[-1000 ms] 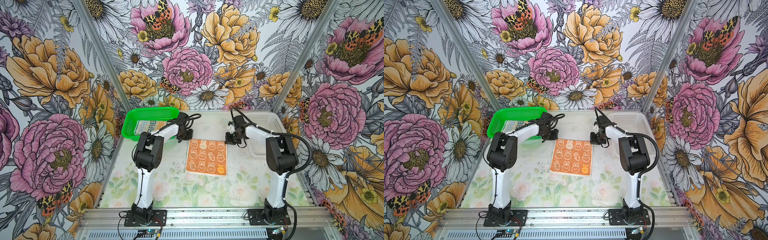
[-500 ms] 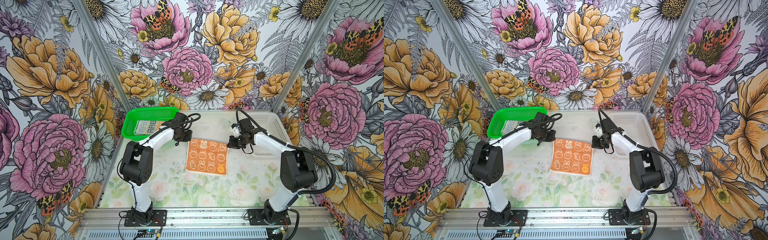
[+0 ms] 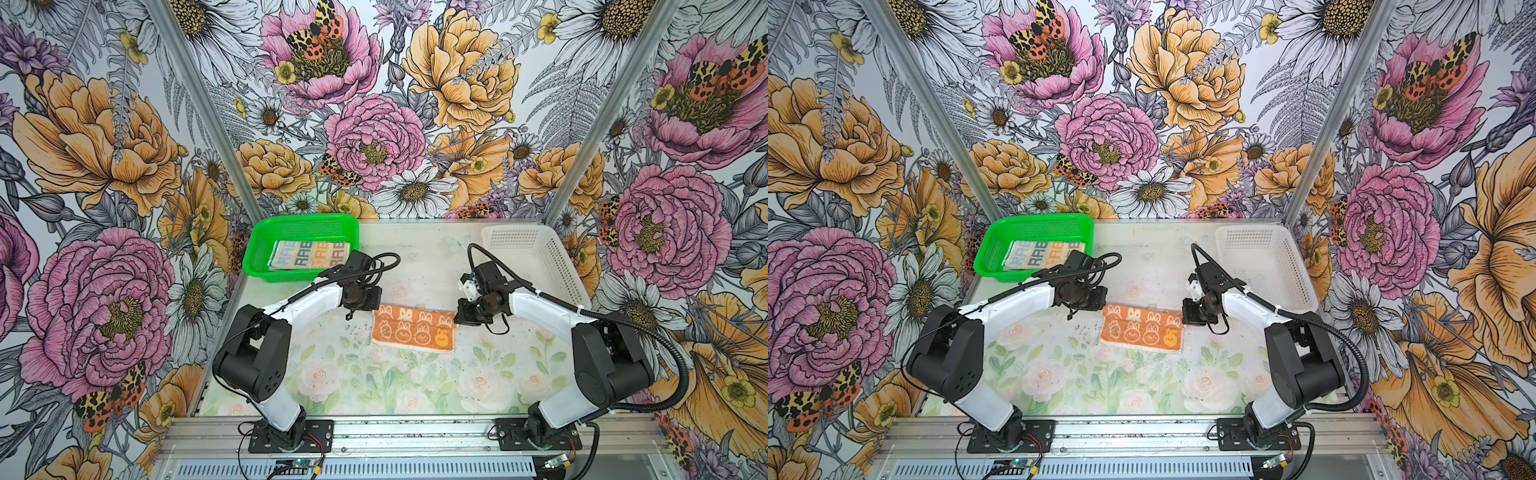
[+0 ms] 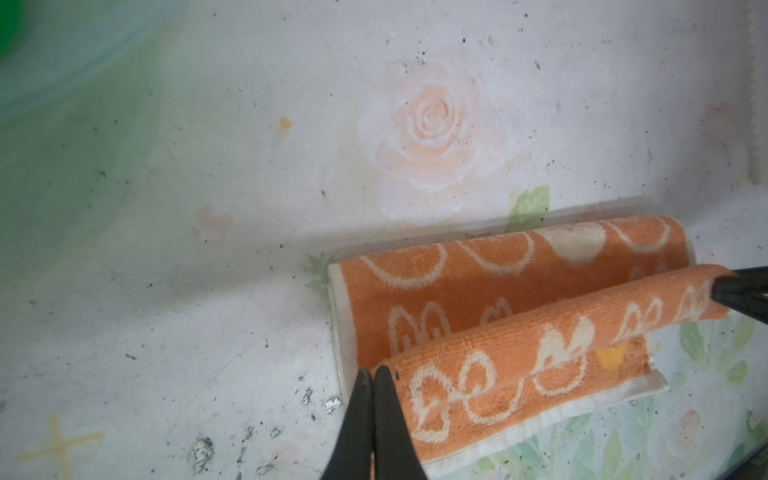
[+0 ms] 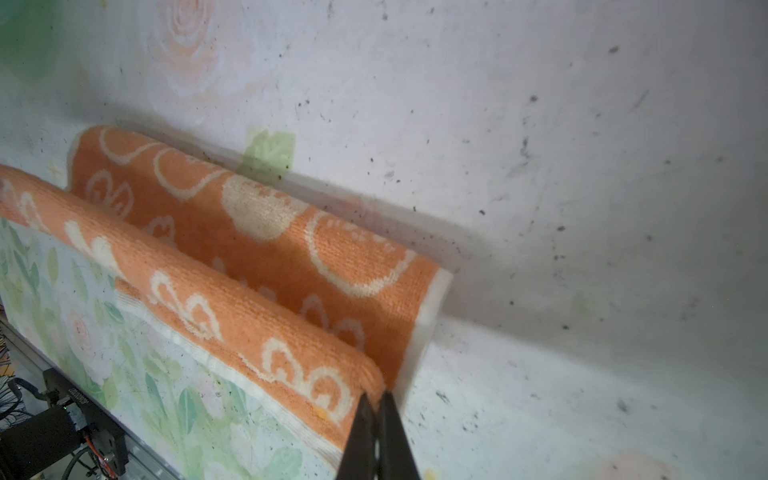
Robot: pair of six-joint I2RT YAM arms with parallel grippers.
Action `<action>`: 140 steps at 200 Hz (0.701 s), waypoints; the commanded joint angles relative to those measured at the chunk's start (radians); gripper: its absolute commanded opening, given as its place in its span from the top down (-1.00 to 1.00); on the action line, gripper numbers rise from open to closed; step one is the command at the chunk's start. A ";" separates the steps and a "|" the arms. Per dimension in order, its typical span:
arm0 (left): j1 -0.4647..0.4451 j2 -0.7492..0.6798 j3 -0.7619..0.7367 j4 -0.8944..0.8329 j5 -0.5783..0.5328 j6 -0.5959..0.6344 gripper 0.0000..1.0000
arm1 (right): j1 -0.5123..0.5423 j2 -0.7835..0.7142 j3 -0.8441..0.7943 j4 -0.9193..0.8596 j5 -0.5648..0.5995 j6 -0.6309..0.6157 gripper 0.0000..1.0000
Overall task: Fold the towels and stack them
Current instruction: 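Fold the far edge toward the robot with both grippers, rolling it over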
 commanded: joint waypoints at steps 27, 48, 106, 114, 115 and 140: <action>-0.001 -0.081 -0.086 0.055 -0.057 -0.058 1.00 | 0.037 -0.073 -0.055 0.016 0.057 0.044 1.00; -0.006 -0.094 -0.113 0.070 -0.051 -0.070 1.00 | 0.046 -0.091 -0.082 0.024 0.065 0.058 1.00; -0.028 -0.132 -0.157 0.075 -0.066 -0.091 1.00 | 0.052 -0.147 -0.131 0.032 0.064 0.077 1.00; -0.028 -0.130 -0.161 0.076 -0.068 -0.092 1.00 | 0.054 -0.141 -0.134 0.035 0.063 0.078 1.00; -0.028 -0.130 -0.161 0.076 -0.068 -0.093 1.00 | 0.054 -0.141 -0.135 0.035 0.063 0.079 1.00; -0.031 -0.126 -0.182 0.096 -0.070 -0.106 1.00 | 0.073 -0.136 -0.159 0.057 0.064 0.094 1.00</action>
